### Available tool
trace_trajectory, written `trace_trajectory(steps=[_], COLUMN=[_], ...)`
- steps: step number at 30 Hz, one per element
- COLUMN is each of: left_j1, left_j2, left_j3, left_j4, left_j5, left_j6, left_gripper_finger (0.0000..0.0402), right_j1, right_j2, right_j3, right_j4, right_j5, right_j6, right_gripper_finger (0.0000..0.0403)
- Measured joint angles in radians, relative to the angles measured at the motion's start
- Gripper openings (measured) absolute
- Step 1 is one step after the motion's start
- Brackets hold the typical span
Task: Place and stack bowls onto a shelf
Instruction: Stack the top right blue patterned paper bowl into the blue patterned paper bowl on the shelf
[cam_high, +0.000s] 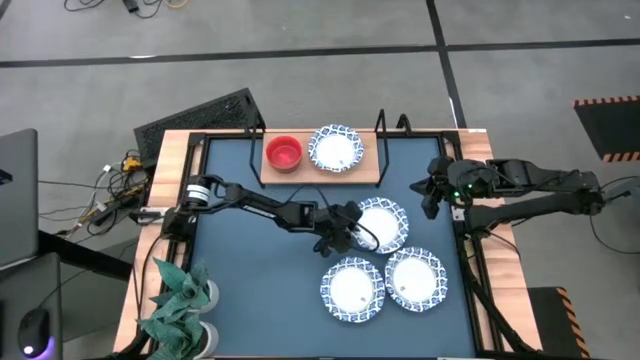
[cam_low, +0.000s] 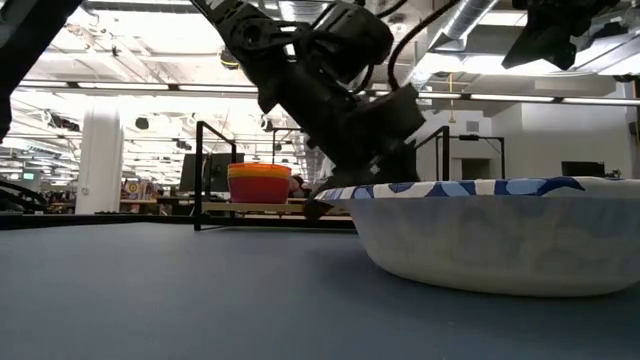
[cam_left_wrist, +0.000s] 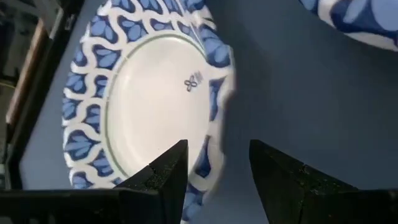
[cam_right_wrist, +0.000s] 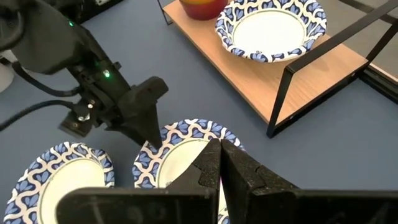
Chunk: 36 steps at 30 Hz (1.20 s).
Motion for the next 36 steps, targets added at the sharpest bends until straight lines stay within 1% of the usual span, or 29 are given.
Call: trace_trajectory(steps=[2, 4, 7, 10, 15, 17, 24, 29, 31, 36], left_j1=[0.000, -0.001, -0.002, -0.002, -0.009, -0.015, -0.040, -0.065, -0.073, -0.086], left_j2=[0.020, 0.023, 0.039, 0.039, 0.039, 0.036, 0.030, 0.024, 0.024, 0.023], left_j3=[0.009, 0.013, 0.033, 0.045, 0.045, 0.045, 0.049, 0.115, 0.164, 0.289], left_j4=[0.042, 0.015, 0.032, 0.027, 0.026, 0.029, 0.026, 0.007, -0.053, -0.281], left_j5=[-0.004, -0.046, -0.086, -0.113, -0.133, -0.151, -0.229, -0.278, -0.289, -0.332], left_j6=[0.010, 0.011, 0.015, 0.020, 0.030, 0.030, 0.037, 0.013, 0.002, -0.028], left_gripper_finger=[0.0156, 0.0155, 0.0142, 0.0109, 0.0028, 0.0009, 0.0002, 0.0001, 0.0001, 0.0000], right_j1=[0.000, 0.000, 0.000, -0.001, 0.000, 0.000, 0.000, 0.000, 0.000, 0.000], right_j2=[0.000, 0.000, 0.000, 0.000, 0.000, 0.000, 0.000, 0.000, 0.000, 0.000], right_j3=[0.000, 0.000, 0.000, 0.000, 0.000, 0.000, 0.000, 0.000, 0.000, 0.000], right_j4=[0.000, 0.000, 0.000, 0.000, 0.002, 0.002, 0.001, 0.000, 0.000, -0.002], right_j5=[0.000, 0.000, 0.000, 0.001, 0.001, 0.003, 0.020, 0.063, 0.077, 0.079], right_j6=[0.008, 0.015, 0.015, 0.016, 0.017, 0.016, 0.014, 0.007, 0.007, 0.001], right_gripper_finger=[0.0032, 0.0032, 0.0033, 0.0033, 0.0032, 0.0032, 0.0032, 0.0033, 0.0033, 0.0032])
